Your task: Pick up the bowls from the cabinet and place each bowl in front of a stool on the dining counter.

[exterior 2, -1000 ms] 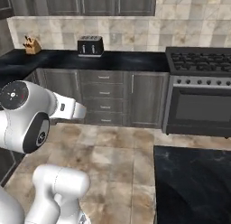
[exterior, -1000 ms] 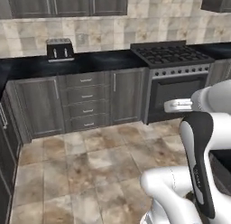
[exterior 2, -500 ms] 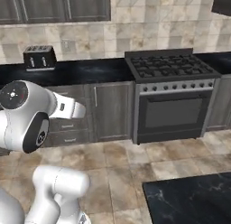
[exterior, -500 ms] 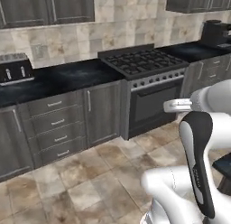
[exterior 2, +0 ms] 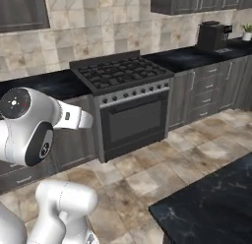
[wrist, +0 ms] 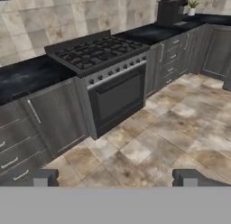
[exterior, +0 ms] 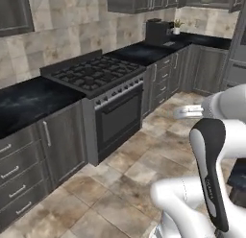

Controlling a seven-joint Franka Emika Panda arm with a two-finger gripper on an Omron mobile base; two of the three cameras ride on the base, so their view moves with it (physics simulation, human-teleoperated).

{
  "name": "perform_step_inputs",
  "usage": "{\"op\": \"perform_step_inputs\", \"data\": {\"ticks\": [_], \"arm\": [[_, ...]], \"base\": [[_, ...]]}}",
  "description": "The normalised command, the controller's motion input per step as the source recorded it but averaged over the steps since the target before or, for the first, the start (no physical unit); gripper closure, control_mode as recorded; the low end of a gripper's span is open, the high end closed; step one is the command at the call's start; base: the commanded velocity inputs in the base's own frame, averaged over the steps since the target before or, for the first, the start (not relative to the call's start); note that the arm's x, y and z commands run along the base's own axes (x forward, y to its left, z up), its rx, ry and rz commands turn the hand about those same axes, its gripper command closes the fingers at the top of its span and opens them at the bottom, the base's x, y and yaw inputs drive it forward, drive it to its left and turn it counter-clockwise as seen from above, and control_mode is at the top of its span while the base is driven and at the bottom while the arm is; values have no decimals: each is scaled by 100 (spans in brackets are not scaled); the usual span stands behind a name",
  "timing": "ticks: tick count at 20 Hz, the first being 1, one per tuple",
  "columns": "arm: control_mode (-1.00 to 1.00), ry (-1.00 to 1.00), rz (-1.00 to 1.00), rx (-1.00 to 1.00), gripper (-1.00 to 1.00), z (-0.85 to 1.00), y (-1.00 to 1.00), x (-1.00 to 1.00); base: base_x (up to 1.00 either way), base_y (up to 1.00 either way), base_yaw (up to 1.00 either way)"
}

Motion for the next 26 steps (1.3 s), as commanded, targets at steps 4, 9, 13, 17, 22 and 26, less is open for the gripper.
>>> {"op": "perform_step_inputs", "data": {"ticks": [4,9,13,17,22,26], "arm": [[100,0,0,0,-100,0,0,0],[100,0,0,0,-100,0,0,0],[100,0,0,0,-100,0,0,0],[100,0,0,0,-100,0,0,0],[100,0,0,0,-100,0,0,0],[100,0,0,0,-100,0,0,0]], "base": [[78,80,-65],[100,94,-43],[100,8,-3],[100,-18,-5],[100,-28,-14],[100,-9,-23]]}}
